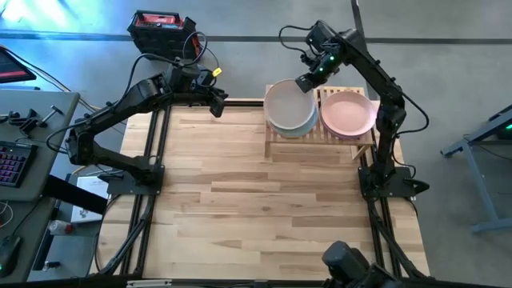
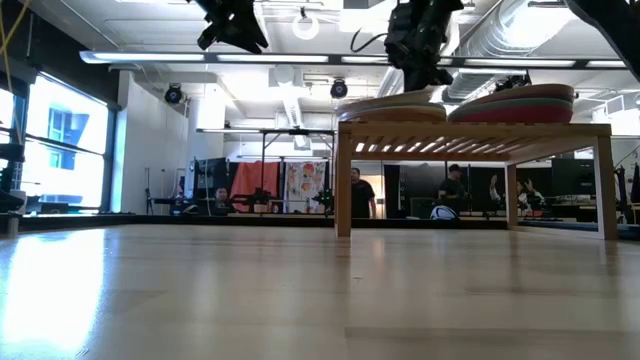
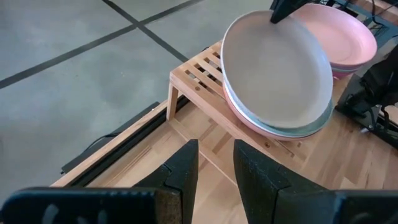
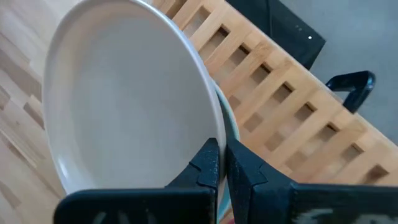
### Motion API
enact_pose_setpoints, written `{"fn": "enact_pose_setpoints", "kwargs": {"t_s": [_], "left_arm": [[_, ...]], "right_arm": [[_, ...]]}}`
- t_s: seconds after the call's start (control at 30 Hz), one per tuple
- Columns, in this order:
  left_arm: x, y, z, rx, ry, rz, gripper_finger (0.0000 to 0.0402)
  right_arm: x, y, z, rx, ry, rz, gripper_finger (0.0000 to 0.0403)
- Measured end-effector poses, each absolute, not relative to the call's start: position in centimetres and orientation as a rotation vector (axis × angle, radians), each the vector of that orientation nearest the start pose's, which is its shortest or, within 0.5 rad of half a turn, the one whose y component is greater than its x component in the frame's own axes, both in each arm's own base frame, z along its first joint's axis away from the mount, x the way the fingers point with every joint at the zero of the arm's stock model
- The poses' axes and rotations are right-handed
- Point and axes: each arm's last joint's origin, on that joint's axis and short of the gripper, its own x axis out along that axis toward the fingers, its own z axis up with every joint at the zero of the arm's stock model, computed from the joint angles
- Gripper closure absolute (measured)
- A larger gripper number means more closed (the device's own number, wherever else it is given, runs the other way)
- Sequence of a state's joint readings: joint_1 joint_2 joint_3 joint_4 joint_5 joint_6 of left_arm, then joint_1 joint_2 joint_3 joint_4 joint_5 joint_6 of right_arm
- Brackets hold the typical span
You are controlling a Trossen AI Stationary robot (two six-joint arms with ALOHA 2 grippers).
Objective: Place and stack plates onto a shelf
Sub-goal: Stack the gray plate on top of the blue plate on the shelf
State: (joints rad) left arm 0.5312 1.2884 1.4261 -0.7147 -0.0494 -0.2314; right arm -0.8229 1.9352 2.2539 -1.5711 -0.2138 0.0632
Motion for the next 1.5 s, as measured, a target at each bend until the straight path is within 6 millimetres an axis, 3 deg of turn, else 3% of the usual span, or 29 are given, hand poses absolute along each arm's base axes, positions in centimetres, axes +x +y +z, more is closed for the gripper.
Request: {"fn": "enact_pose_setpoints", "kwargs": {"t_s": [0.37, 0.53, 0.73, 1.1, 1.5], "left_arm": [[22.5, 13.4, 39.7, -0.359, 0.502, 0.629, 0.0312], [22.5, 13.4, 39.7, -0.359, 0.504, 0.629, 0.0312], [22.5, 13.4, 39.7, -0.354, 0.505, 0.645, 0.0312], [22.5, 13.4, 39.7, -0.352, 0.504, 0.654, 0.0312], [22.5, 13.4, 39.7, -0.351, 0.503, 0.654, 0.0312]], "right_arm": [[23.6, -25.0, 40.8, 0.666, 1.048, -0.588, 0.0403], [23.7, -24.7, 40.1, 0.679, 1.080, -0.580, 0.0403], [22.3, -23.4, 39.6, 0.688, 1.122, -0.593, 0.0403], [22.8, -23.9, 37.9, 0.714, 1.121, -0.607, 0.0403], [23.0, -24.1, 37.9, 0.691, 1.099, -0.608, 0.0402]]}}
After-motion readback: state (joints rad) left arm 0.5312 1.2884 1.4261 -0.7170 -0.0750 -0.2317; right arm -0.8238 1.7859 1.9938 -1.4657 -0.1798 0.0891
